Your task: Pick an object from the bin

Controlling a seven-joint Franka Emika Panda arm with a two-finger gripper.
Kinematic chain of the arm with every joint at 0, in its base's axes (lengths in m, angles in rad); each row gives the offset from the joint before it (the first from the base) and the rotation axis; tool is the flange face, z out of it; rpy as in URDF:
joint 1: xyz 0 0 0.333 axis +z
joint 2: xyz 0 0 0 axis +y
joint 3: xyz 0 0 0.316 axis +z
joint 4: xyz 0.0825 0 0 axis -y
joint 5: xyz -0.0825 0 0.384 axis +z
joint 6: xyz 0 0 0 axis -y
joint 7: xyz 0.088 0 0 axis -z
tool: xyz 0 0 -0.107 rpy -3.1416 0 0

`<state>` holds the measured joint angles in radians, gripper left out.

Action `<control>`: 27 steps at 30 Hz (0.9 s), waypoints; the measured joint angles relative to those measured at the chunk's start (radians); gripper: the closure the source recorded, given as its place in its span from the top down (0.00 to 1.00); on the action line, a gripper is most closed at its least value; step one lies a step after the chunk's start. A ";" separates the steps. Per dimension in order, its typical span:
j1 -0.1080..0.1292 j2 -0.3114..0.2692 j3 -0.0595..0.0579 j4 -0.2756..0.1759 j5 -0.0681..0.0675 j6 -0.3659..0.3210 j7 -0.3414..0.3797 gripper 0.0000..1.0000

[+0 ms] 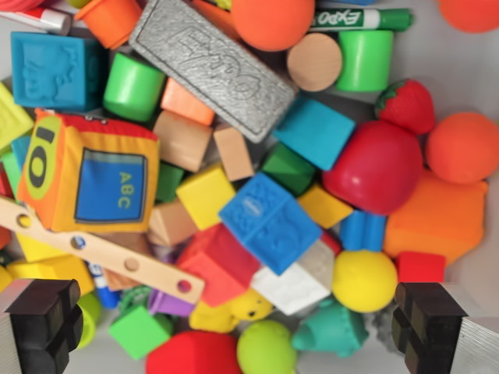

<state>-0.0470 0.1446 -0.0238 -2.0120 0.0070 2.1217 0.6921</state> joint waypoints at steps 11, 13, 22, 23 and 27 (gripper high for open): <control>0.005 0.000 0.005 -0.010 0.000 0.012 -0.062 1.00; 0.005 0.000 0.006 -0.012 -0.001 0.013 -0.071 1.00; 0.010 -0.001 0.011 -0.024 -0.002 0.025 -0.130 1.00; 0.010 -0.001 0.012 -0.025 -0.002 0.026 -0.138 1.00; 0.012 -0.001 0.015 -0.031 -0.003 0.034 -0.168 1.00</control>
<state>-0.0349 0.1437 -0.0088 -2.0432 0.0039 2.1553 0.5244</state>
